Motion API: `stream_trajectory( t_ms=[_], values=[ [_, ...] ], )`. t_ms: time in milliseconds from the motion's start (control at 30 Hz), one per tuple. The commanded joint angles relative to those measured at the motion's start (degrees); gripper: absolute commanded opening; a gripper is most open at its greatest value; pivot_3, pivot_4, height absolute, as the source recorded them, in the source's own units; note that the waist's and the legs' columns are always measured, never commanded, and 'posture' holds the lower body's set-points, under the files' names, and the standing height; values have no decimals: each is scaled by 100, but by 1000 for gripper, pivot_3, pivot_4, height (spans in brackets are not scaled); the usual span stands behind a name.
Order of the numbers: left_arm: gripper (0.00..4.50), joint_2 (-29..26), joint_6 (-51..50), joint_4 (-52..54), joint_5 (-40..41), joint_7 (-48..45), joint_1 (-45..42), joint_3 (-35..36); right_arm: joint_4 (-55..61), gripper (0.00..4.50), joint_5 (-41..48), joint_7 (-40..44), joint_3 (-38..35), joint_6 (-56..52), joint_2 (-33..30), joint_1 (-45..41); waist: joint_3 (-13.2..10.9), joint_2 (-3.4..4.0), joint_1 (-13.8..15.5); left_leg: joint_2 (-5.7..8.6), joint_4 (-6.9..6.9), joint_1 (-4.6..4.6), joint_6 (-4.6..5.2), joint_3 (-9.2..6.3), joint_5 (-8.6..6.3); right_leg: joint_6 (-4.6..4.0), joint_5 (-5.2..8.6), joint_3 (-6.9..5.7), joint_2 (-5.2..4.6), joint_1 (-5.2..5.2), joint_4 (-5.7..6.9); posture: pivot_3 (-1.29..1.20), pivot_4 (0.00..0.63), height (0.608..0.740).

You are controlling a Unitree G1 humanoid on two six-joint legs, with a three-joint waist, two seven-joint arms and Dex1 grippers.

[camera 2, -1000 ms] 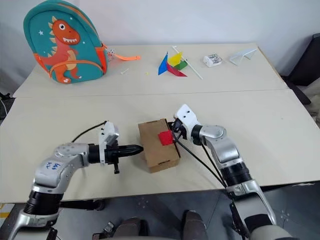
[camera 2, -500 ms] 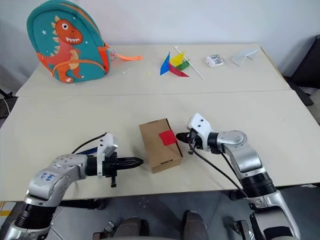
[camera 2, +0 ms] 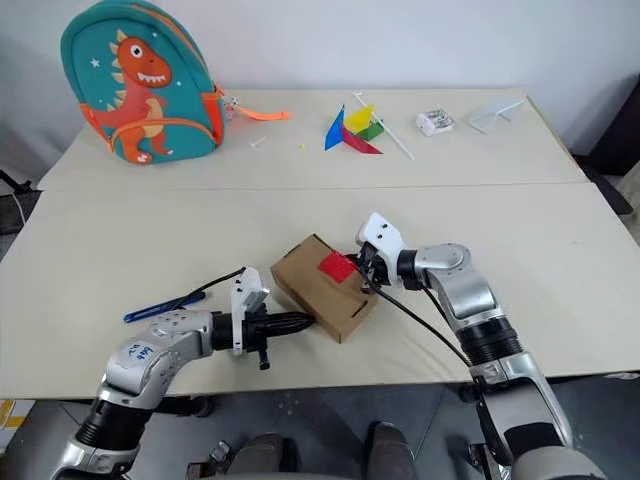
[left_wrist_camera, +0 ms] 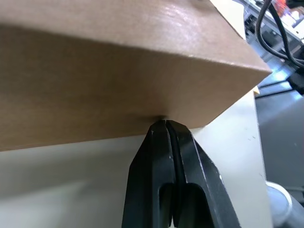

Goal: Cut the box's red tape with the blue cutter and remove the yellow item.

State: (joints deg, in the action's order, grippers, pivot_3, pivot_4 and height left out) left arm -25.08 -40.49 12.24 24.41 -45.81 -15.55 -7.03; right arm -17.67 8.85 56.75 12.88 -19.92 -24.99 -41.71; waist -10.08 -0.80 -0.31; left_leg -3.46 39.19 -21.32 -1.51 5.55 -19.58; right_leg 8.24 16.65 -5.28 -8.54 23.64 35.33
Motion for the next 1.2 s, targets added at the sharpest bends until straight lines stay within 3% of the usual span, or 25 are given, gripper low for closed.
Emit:
stream_trajectory(
  t_ms=[33,633,733,800,867,967,1200],
  values=[
    [25,21,183,-59,-57,89,-173,65,-161,0,-74,65,37,268,133,-208,0,0,-3,0,0,1,0,0,0,0,0,0,0,0,2,0,150,740],
    [25,-327,597,-381,-90,-54,-333,365,-75,0,-11,74,-309,432,-146,-8,0,1,-1,0,-1,0,0,0,0,0,0,-2,0,0,0,0,150,740],
    [25,-520,624,-154,47,-100,-129,675,239,0,213,220,-529,332,-319,65,-1,1,-6,-1,-2,0,0,0,0,0,0,-2,0,1,0,0,150,740],
    [25,-928,846,75,272,-468,310,1249,722,0,569,493,-840,42,-652,248,-2,3,-15,-2,-5,-2,-1,0,0,0,0,-2,0,3,0,0,150,740],
    [400,-1342,1071,279,448,-895,800,1691,1127,0,995,679,-1180,-311,-928,435,-3,5,-11,-10,-8,0,-9,-1,-5,0,0,-5,4,6,2,0,150,740],
    [1179,-1581,1632,142,712,-1039,1379,2944,1697,565,1794,1059,-1900,-128,-1125,852,-5,8,9,-14,-12,-1,-7,0,-17,-1,1,-14,5,7,-7,0,150,740],
    [3297,-2198,2454,-1121,675,-1639,2154,4603,2683,2943,2491,1402,-2420,400,-1085,1655,-5,9,8,-19,-10,3,0,15,-24,-6,2,-24,7,-6,-37,0,150,740]
  ],
)
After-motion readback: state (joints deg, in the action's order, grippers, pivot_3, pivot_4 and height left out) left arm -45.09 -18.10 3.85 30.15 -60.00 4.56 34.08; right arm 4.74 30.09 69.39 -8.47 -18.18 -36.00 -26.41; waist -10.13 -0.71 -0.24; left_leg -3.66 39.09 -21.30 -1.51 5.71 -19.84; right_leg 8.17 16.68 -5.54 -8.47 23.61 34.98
